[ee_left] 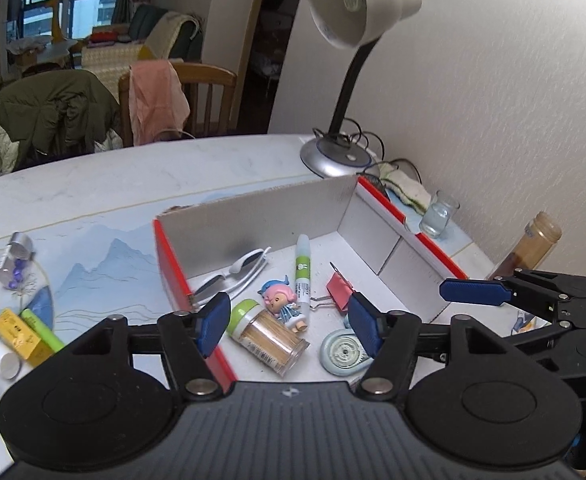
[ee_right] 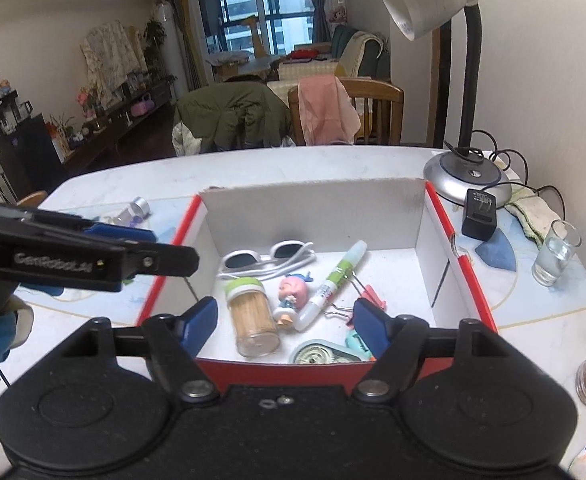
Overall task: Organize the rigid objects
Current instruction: 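Withdraw both tools from the shoebox back toward the remaining items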
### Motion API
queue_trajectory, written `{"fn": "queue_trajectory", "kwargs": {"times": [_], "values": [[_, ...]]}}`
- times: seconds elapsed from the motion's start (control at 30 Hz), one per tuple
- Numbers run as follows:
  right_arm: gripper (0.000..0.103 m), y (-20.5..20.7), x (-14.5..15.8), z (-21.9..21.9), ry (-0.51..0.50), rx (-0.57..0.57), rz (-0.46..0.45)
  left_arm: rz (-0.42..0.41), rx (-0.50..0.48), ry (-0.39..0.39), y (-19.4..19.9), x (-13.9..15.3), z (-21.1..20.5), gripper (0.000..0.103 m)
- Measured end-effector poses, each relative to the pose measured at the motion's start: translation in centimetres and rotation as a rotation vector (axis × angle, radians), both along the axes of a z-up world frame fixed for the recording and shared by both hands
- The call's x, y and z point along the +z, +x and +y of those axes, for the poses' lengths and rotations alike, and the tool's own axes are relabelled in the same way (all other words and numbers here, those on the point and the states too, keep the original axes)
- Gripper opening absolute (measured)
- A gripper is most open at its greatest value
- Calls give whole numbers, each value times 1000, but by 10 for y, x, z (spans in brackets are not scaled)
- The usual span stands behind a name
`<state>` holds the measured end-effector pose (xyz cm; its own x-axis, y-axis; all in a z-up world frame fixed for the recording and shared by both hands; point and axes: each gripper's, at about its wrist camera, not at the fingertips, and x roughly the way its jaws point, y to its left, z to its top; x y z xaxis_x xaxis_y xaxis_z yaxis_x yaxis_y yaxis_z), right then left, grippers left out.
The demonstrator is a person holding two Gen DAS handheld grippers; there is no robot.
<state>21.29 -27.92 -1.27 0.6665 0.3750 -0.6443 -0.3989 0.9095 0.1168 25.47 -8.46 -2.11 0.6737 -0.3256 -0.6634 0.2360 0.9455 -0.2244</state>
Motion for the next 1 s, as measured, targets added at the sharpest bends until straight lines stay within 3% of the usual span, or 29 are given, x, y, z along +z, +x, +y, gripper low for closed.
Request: {"fn": "queue_trajectory", "kwargs": {"times": [0.2, 0.3, 0.4, 0.67, 0.83, 1.0], "values": [[82, -15, 9, 10, 41, -14, -16, -21, 23, -22, -22, 7, 23, 66], [92, -24, 12, 18, 68, -12, -39, -30, 49, -36, -33, 7, 37, 78], [98, -32, 11, 29, 95, -9, -50, -24, 67, -51, -42, 4, 54, 79], [101, -47, 8, 69, 113, 15, -45, -10, 130, -50, -69, -4, 103, 88], [101, -56, 6, 97, 97, 29, -34, -30, 189, -34, -82, -8, 139, 102], [101, -62, 4, 128, 79, 47, -35, -74, 269, 6, -89, -9, 173, 102]]}}
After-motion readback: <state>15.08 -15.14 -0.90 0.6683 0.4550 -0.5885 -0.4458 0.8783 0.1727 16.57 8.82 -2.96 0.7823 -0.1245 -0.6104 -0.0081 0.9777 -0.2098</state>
